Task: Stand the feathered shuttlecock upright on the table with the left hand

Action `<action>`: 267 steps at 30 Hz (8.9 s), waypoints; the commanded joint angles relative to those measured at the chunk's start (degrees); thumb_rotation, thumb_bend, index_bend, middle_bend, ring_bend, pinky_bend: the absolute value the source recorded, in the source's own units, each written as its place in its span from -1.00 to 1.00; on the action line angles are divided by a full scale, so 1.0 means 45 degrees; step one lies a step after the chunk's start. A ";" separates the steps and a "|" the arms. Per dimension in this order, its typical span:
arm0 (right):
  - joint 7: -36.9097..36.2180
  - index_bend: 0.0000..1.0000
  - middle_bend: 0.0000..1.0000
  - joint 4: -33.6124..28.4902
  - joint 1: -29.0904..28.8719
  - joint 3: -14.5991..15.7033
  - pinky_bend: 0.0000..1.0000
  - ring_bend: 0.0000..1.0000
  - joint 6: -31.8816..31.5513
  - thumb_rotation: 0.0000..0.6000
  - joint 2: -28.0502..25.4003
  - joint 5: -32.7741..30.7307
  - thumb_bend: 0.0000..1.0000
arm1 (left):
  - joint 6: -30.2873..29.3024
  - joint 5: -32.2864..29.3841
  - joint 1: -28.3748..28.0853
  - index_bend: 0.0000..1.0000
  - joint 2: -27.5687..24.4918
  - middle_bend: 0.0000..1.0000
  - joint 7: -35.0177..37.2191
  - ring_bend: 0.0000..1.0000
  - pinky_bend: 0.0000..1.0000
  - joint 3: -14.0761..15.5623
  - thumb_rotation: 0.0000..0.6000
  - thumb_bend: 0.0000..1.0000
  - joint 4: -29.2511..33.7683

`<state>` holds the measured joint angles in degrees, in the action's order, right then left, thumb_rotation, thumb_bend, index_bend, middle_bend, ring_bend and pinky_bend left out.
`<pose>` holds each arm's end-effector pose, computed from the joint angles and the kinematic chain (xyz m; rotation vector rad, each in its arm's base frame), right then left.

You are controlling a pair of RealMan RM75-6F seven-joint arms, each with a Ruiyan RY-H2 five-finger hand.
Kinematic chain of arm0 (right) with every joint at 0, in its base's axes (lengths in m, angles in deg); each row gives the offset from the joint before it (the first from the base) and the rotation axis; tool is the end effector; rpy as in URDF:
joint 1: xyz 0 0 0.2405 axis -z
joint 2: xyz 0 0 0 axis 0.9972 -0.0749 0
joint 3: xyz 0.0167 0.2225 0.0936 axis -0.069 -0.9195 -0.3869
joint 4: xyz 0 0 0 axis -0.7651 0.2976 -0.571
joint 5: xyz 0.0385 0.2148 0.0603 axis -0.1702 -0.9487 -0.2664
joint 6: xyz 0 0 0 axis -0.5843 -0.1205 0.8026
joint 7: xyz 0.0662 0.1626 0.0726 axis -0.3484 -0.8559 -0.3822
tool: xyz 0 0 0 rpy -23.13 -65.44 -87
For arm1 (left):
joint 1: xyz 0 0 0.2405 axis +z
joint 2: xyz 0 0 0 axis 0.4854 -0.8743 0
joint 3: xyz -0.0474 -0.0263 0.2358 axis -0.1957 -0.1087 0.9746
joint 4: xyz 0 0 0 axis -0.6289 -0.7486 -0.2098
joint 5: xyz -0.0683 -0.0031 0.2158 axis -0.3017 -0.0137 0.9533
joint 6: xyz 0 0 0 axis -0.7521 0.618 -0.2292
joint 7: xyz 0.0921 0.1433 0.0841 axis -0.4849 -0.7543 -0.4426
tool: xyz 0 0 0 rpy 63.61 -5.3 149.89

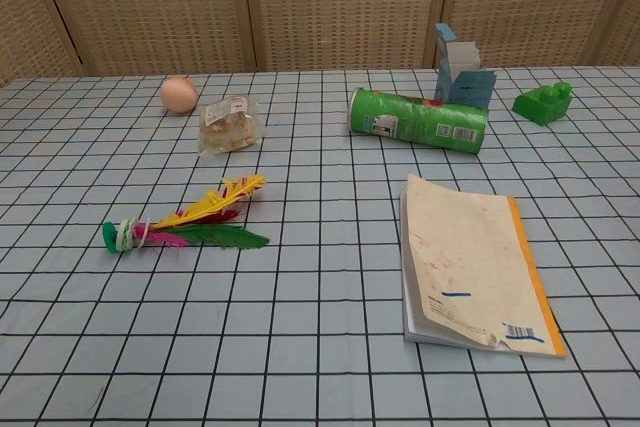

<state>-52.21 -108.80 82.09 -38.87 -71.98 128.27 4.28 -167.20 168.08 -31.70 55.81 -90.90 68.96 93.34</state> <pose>-0.2733 -0.2094 0.1295 1.4429 -0.9889 1.0027 -0.2801 0.2032 0.1201 -1.3043 -0.8155 -0.7525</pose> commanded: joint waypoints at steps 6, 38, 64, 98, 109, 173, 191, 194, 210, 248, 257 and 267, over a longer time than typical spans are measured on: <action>0.0052 -1.00 -1.00 -0.0042 0.0010 0.0060 -0.96 -1.00 -0.0032 1.00 -0.0006 0.0128 -0.87 | 0.0017 0.0061 0.0095 -1.00 -0.0028 -1.00 0.0027 -1.00 -1.00 -0.0071 1.00 -0.56 0.0034; -0.0458 -1.00 -1.00 0.0081 -0.0064 -0.0041 -0.96 -1.00 0.0193 1.00 -0.0068 -0.0249 -0.87 | 0.3588 -0.2798 -0.2242 -1.00 -0.0739 -1.00 -0.1762 -1.00 -1.00 -0.1990 1.00 -0.56 0.2009; -0.0877 -1.00 -1.00 0.0549 -0.0285 -0.0284 -0.96 -1.00 0.0734 1.00 0.0074 -0.0975 -0.87 | 0.4267 -1.2688 -0.9769 -0.59 0.4308 -1.00 -0.8649 -1.00 -1.00 -0.4478 1.00 -0.51 -0.0680; -0.2288 -1.00 -1.00 0.0683 -0.0197 -0.0220 -0.96 -1.00 0.0170 1.00 -0.0181 -0.0273 -0.87 | 0.2299 -1.4509 -1.2770 -0.17 0.9522 -1.00 -1.0618 -1.00 -1.00 -0.4875 1.00 -0.67 -0.4955; -0.2412 -1.00 -1.00 0.0632 -0.0156 -0.0179 -0.96 -1.00 -0.0060 1.00 -0.0224 -0.0014 -0.87 | 0.2240 -1.4418 -1.2926 -0.14 1.0057 -1.00 -1.0925 -1.00 -1.00 -0.5031 1.00 -0.69 -0.5597; -0.3271 -1.00 -1.00 0.0813 0.0080 -0.0364 -0.96 -1.00 -0.0990 1.00 -0.0308 0.0242 -0.88 | 0.2268 -1.1353 -1.0540 0.23 0.7448 -1.00 -0.8569 -1.00 -1.00 -0.4630 1.00 0.05 -0.0504; -0.2464 -1.00 -1.00 0.0581 0.0143 -0.0291 -0.96 -1.00 -0.1157 1.00 -0.0179 0.0494 -0.88 | 0.3457 -0.7408 -0.7863 0.28 0.4409 -1.00 -0.2631 -1.00 -1.00 -0.3076 1.00 0.10 0.1220; -0.2369 -1.00 -1.00 0.0571 0.0153 -0.0290 -0.96 -1.00 -0.1167 1.00 -0.0161 0.0491 -0.88 | 0.3737 -0.7256 -0.7683 0.28 0.4262 -1.00 -0.2051 -1.00 -1.00 -0.2964 1.00 0.10 0.1022; -0.1968 -1.00 -1.00 0.0473 0.0144 -0.0237 -0.96 -1.00 -0.1120 1.00 -0.0090 0.0577 -0.88 | 0.5231 -0.7076 -0.6973 0.25 0.3877 -1.00 0.0654 -1.00 -1.00 -0.2760 1.00 0.10 0.0376; -0.1927 -1.00 -1.00 0.0351 0.0191 -0.0190 -0.97 -1.00 -0.1237 1.00 -0.0174 0.0728 -0.88 | 0.5173 -0.6938 -0.6801 -0.63 0.2411 -1.00 0.1234 -1.00 -1.00 -0.3382 1.00 -0.52 0.1274; -0.1864 -1.00 -1.00 0.0371 0.0188 -0.0148 -0.97 -1.00 -0.1258 1.00 -0.0131 0.0848 -0.88 | 0.3892 -0.4932 -0.5892 -0.63 0.1463 -1.00 0.1896 -1.00 -1.00 -0.3039 1.00 -0.50 0.2266; -0.1290 -1.00 -1.00 0.0158 0.0255 -0.0153 -0.99 -1.00 -0.1390 1.00 -0.0151 0.0924 -0.88 | -0.0615 -0.0152 -0.2457 -0.76 0.1177 -1.00 -0.0366 -1.00 -1.00 0.0320 1.00 -0.48 0.0230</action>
<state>-58.24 -108.00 83.17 -39.56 -78.20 127.64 8.48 -165.33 163.50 -47.45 60.70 -89.50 66.04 98.84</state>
